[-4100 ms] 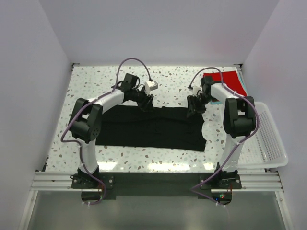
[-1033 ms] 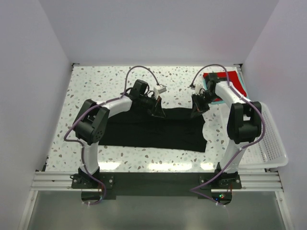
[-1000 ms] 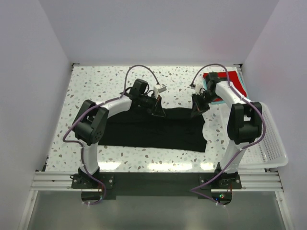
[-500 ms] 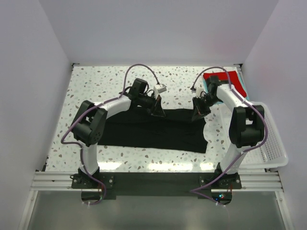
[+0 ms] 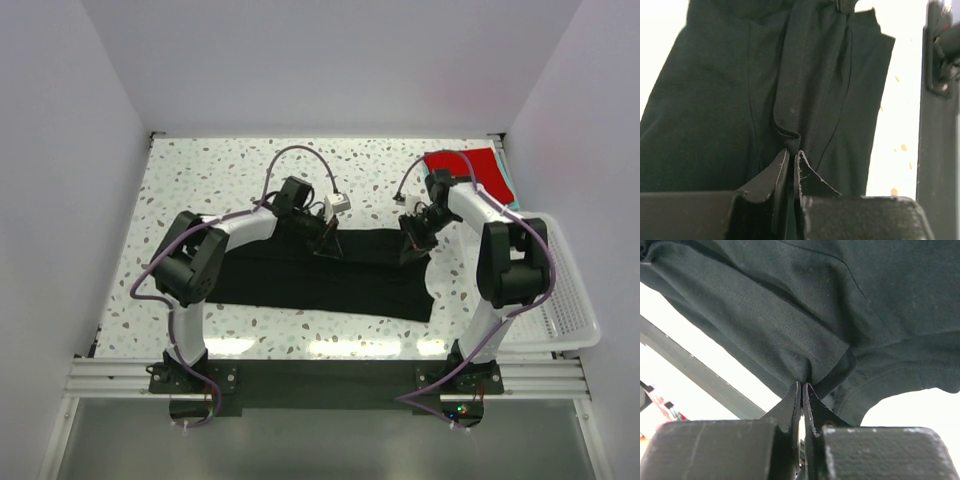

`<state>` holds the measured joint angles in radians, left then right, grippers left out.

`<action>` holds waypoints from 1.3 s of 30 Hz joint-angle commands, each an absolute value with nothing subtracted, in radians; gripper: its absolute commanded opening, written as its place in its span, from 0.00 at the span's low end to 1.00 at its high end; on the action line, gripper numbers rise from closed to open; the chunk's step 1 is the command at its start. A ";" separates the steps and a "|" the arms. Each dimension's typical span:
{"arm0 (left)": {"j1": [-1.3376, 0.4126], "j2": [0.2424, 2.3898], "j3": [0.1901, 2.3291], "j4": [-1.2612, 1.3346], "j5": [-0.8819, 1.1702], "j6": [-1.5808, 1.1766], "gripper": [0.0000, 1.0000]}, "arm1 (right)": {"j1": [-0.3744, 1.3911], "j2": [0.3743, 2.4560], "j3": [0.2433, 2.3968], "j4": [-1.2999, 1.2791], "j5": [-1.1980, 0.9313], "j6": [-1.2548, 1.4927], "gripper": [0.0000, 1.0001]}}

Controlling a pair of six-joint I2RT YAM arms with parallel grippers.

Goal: Fold and stack the t-shirts
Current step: Fold the tshirt

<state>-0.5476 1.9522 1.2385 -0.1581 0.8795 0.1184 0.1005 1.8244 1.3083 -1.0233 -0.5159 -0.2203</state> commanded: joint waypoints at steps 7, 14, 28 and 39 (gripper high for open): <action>-0.621 1.948 1.184 -0.248 0.808 0.399 0.25 | 0.146 1.812 1.204 -1.020 -0.486 -0.386 0.26; -0.630 1.846 1.082 -0.238 0.776 0.578 0.38 | 0.161 1.747 1.184 -1.075 -0.477 -0.546 0.32; -0.655 1.718 1.019 -0.279 0.735 0.847 0.41 | 0.160 1.802 1.353 -0.940 -0.499 -0.289 0.61; -0.644 1.655 1.009 -0.281 0.761 0.726 0.44 | 0.158 1.933 1.410 -0.980 -0.517 -0.291 0.55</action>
<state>-0.6502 1.7126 1.0149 -0.2787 0.7284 0.7689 0.1589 1.9347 1.3727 -0.9524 -0.4721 -0.2924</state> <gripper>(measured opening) 0.436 0.564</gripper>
